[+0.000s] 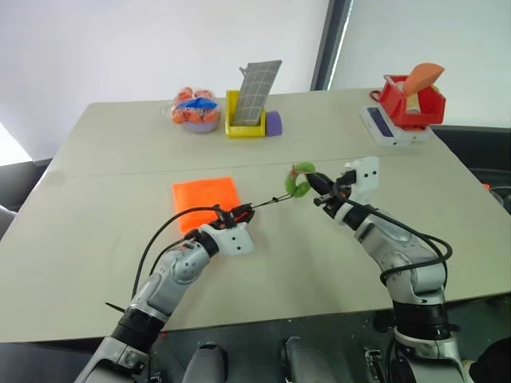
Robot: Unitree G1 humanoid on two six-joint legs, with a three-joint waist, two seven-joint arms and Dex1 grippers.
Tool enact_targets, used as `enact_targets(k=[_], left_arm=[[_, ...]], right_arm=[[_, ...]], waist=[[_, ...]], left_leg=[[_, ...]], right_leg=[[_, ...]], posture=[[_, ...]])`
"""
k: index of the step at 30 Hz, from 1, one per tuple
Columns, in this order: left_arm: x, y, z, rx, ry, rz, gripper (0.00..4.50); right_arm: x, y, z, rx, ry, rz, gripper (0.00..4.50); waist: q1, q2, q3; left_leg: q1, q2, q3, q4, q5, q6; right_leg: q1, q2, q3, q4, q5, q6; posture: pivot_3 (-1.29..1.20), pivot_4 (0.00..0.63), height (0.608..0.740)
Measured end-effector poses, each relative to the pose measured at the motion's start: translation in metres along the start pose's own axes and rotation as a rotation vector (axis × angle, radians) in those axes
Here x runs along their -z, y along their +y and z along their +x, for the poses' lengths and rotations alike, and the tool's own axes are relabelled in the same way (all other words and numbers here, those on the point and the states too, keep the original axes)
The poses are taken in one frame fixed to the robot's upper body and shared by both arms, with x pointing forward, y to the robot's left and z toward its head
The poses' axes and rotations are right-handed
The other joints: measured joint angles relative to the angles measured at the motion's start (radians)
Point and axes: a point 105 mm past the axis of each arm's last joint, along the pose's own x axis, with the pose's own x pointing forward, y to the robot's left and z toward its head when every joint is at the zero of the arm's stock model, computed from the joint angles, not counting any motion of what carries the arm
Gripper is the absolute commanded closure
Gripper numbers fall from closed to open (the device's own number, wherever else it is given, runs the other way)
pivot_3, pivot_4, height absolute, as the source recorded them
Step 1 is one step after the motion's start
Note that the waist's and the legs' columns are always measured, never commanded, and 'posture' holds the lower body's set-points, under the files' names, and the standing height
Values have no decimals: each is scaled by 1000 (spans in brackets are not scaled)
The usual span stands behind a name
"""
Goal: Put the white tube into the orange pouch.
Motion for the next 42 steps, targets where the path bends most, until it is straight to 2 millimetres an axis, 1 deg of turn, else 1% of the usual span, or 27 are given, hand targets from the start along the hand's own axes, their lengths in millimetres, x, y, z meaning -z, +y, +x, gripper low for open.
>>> enact_targets(k=[4,6,10,14,16,18,19,20,21,22,23,24,26,28,31,33,36,37,40,42], left_arm=[[12,-4,-21,16,54,-30,4270],[15,-4,-30,20,69,-39,4270],[21,-4,-45,18,95,-42,4270],[27,0,-53,-1,122,-44,4270],[28,3,-54,-13,123,-61,3185],[35,8,-59,-45,147,-103,2317],[39,11,-62,-64,165,-122,1780],[41,15,-63,-84,168,-152,1199],[39,19,-63,-120,151,-213,788],[36,21,-62,-138,130,-261,248],[28,22,-61,-148,89,-322,230],[18,22,-60,-141,37,-374,230],[9,23,-62,-127,-11,-444,230],[12,26,-69,-130,-1,-541,230],[32,31,-86,-157,80,-654,230],[47,35,-102,-177,148,-693,230],[61,37,-119,-199,213,-753,230],[66,36,-124,-208,234,-771,230],[94,37,-150,-274,358,-822,230],[108,41,-165,-331,416,-839,230]], right_arm=[[11,-34,-2,186,44,-25,4500],[17,-47,-2,257,66,-25,4500],[21,-62,-1,339,79,-31,4500],[23,-65,0,353,83,-27,4500],[23,-64,1,348,83,-27,4500],[22,-67,0,354,83,-33,3831],[21,-69,-2,358,83,-37,3482],[20,-70,-3,355,87,-44,2946],[20,-69,-4,342,96,-57,2511],[22,-67,-4,328,103,-63,1982],[24,-62,-4,306,112,-71,1513],[29,-58,-5,282,129,-76,1513],[39,-53,-9,250,160,-80,1513],[49,-52,-18,216,195,-88,1513],[55,-46,-33,135,224,-102,1513],[61,-43,-45,82,249,-104,1513],[65,-46,-56,56,263,-103,1513],[65,-47,-59,50,262,-108,1513],[59,-61,-72,64,248,-128,1513],[54,-69,-76,69,240,-133,1513]], waist=[[1,0,0],[2,0,0],[1,1,0],[0,2,-1],[0,2,-1],[0,2,0],[0,2,0],[0,2,0],[1,2,-1],[2,2,-1],[2,1,-1],[1,1,-1],[2,2,-1],[1,2,-1],[-2,2,-1],[-4,2,-1],[-2,2,-1],[-2,2,-1],[-1,2,-1],[-1,2,-1]], left_leg=[[0,0,0,0,0,0],[0,0,0,0,0,0],[0,0,0,0,0,0],[0,0,0,0,0,0],[0,0,0,0,0,0],[0,0,0,0,0,0],[0,0,0,0,0,0],[0,0,0,0,0,0],[0,0,0,0,0,0],[0,0,0,0,0,0],[-1,0,0,0,0,0],[-1,0,0,0,0,0],[-1,0,0,0,0,0],[0,0,0,0,0,0],[0,0,0,0,0,0],[0,0,0,0,0,0],[0,0,1,1,0,0],[0,0,1,1,0,0],[0,0,1,1,0,0],[0,0,1,1,0,0]], right_leg=[[0,0,0,0,0,-1],[0,0,0,0,0,-1],[0,0,0,0,0,-1],[0,0,0,0,0,-1],[0,0,0,0,0,-1],[0,0,0,0,0,-1],[0,0,0,0,0,-1],[0,0,0,0,0,-1],[0,0,0,0,0,-1],[0,-1,0,0,0,-1],[0,-1,0,-1,0,-1],[0,-1,0,-1,0,-1],[0,-1,0,-1,0,-1],[0,0,0,-1,0,-1],[0,0,0,-1,-2,3],[0,0,0,-1,-3,3],[0,-1,0,-2,-3,2],[0,-1,0,-2,-3,2],[0,-1,0,-3,-3,2],[0,-1,0,-3,-3,2]], posture=[[0,150,740],[0,150,740],[0,150,740],[0,150,740],[0,150,740],[0,150,740],[0,150,740],[0,150,740],[0,150,740],[0,150,740],[0,150,740],[0,150,740],[0,150,740],[0,150,740],[0,150,740],[0,150,740],[0,150,740],[0,150,740],[0,150,740],[0,150,740]])
